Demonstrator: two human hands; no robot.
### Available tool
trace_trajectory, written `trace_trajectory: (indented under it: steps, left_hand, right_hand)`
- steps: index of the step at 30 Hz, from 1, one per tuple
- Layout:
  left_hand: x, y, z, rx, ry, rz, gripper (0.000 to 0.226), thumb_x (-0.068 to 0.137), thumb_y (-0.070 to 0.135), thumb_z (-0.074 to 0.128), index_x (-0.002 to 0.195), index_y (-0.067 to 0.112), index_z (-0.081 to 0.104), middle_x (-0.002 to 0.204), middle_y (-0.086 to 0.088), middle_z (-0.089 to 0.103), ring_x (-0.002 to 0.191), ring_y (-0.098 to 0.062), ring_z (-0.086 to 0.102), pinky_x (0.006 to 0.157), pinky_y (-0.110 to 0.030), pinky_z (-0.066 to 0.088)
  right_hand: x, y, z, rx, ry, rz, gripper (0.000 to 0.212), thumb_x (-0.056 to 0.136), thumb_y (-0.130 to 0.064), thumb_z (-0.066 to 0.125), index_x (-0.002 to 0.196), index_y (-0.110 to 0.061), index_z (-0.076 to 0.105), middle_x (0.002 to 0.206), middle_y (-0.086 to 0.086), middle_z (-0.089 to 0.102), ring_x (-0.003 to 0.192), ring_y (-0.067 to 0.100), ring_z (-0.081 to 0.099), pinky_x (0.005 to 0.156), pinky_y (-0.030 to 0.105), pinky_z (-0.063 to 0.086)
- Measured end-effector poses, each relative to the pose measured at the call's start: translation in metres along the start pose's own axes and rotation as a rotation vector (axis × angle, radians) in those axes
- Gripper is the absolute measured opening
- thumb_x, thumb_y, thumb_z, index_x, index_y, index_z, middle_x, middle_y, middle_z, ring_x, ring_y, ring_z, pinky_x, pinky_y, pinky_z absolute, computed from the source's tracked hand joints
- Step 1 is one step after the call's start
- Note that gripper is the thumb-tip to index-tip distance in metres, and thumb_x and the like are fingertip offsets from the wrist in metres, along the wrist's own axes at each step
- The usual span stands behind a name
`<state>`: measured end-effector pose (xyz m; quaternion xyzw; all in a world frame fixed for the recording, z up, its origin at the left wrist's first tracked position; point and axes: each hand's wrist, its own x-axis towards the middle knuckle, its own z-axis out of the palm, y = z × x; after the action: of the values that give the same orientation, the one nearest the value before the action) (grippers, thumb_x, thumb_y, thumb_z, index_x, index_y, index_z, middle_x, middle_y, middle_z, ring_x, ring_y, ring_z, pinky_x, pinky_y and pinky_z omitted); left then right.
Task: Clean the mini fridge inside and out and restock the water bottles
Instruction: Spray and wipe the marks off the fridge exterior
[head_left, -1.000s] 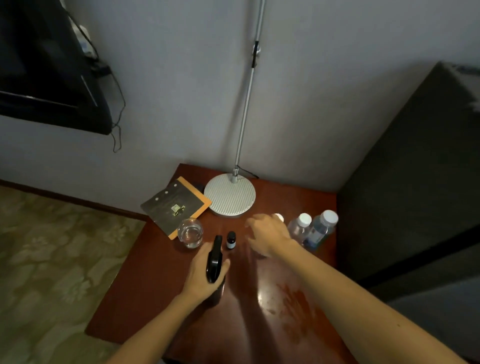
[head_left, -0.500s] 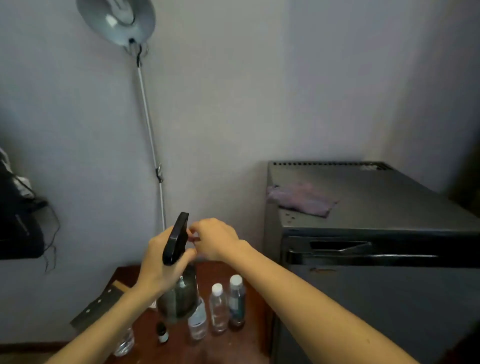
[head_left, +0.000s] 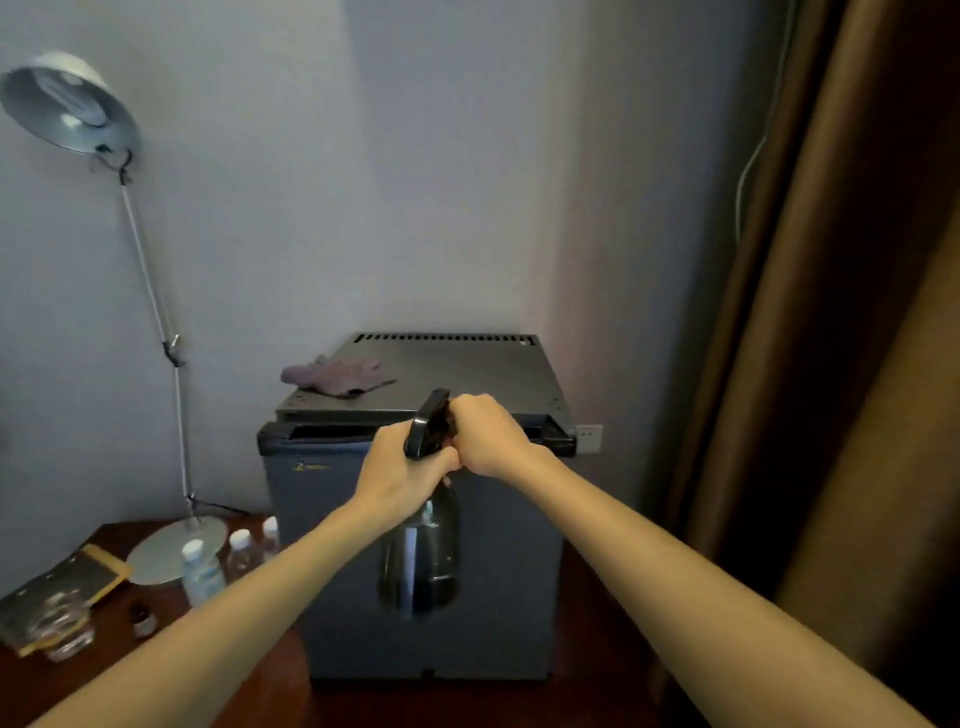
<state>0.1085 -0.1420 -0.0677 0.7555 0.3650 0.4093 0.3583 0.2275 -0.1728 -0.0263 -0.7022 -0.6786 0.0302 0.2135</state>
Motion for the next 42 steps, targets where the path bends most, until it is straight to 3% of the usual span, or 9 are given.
trace_trajectory:
  steps: [4,7,12,20,25,29,32,39,42]
  left_hand:
    - [-0.006,0.034,0.103,-0.036,-0.095,-0.037,0.008,0.063,0.022,0.068,0.071,0.023,0.065,0.064,0.001,0.069,0.069,-0.017,0.067,0.078,-0.042,0.053]
    - [-0.007,0.042,0.172,-0.067,-0.112,0.001,0.019,0.066,0.029,0.069,0.085,0.030,0.065,0.076,0.005,0.069,0.075,-0.012,0.067,0.077,-0.042,0.055]
    - [-0.002,0.037,0.253,-0.065,-0.037,0.066,0.031,0.076,0.028,0.071,0.105,0.028,0.061,0.088,0.012,0.066,0.087,-0.003,0.063,0.078,-0.032,0.055]
    - [0.032,0.005,0.306,-0.029,0.147,-0.108,0.027,0.080,0.017,0.069,0.103,0.023,0.057,0.089,0.011,0.061,0.087,-0.005,0.061,0.076,-0.027,0.051]
    - [0.036,-0.005,0.321,0.035,0.304,-0.347,0.031,0.084,0.022,0.064,0.113,0.024,0.052,0.099,0.007,0.058,0.093,-0.012,0.060,0.075,-0.026,0.041]
    - [0.040,-0.010,0.338,0.084,0.396,-0.534,0.044,0.085,0.025,0.064,0.125,0.019,0.049,0.114,-0.001,0.060,0.110,-0.023,0.059,0.084,-0.031,0.044]
    - [0.044,-0.016,0.349,0.123,0.427,-0.576,0.039,0.084,0.028,0.064,0.120,0.021,0.051,0.111,-0.001,0.063,0.107,-0.021,0.061,0.087,-0.034,0.048]
    - [0.059,-0.014,0.360,0.280,0.444,-0.642,0.029,0.081,0.034,0.063,0.105,0.020,0.055,0.100,-0.002,0.063,0.096,-0.022,0.062,0.078,-0.033,0.049]
    - [0.058,-0.014,0.362,0.373,0.432,-0.625,0.026,0.081,0.034,0.060,0.102,0.020,0.056,0.096,-0.002,0.065,0.093,-0.022,0.064,0.078,-0.032,0.048]
  right_hand:
    - [-0.046,0.097,-0.028,0.026,0.024,0.127,0.015,0.079,-0.004,0.053,0.089,-0.011,0.061,0.099,0.016,0.066,0.092,0.034,0.062,0.065,0.035,0.044]
    - [-0.066,0.161,-0.034,0.079,0.097,0.182,0.011,0.082,-0.005,0.054,0.083,-0.014,0.061,0.090,0.006,0.066,0.083,0.023,0.063,0.072,0.039,0.054]
    - [-0.068,0.243,-0.027,0.164,0.088,0.246,0.019,0.089,-0.009,0.051,0.087,-0.016,0.068,0.085,0.002,0.067,0.081,0.019,0.064,0.069,0.033,0.051]
    - [-0.035,0.301,0.004,0.488,-0.146,0.276,0.027,0.096,-0.011,0.047,0.110,-0.018,0.069,0.106,0.000,0.068,0.100,0.010,0.061,0.089,0.023,0.048]
    - [-0.018,0.313,0.029,0.585,-0.298,0.233,0.023,0.092,-0.012,0.053,0.105,-0.018,0.071,0.097,-0.005,0.068,0.090,0.006,0.061,0.074,0.015,0.045]
    - [-0.009,0.326,0.042,0.600,-0.425,0.184,0.024,0.090,-0.013,0.055,0.106,-0.020,0.071,0.103,0.001,0.069,0.097,0.013,0.061,0.083,0.025,0.046]
    - [-0.011,0.339,0.048,0.605,-0.505,0.166,0.030,0.091,-0.010,0.053,0.113,-0.022,0.068,0.109,0.000,0.067,0.104,0.014,0.060,0.088,0.026,0.046]
    - [-0.017,0.353,0.049,0.695,-0.511,0.130,0.036,0.092,-0.001,0.047,0.123,-0.016,0.059,0.113,0.004,0.064,0.101,0.012,0.056,0.074,0.015,0.045]
    - [-0.015,0.358,0.054,0.695,-0.531,0.133,0.042,0.089,0.002,0.048,0.126,-0.016,0.058,0.119,0.007,0.064,0.108,0.018,0.058,0.087,0.026,0.047]
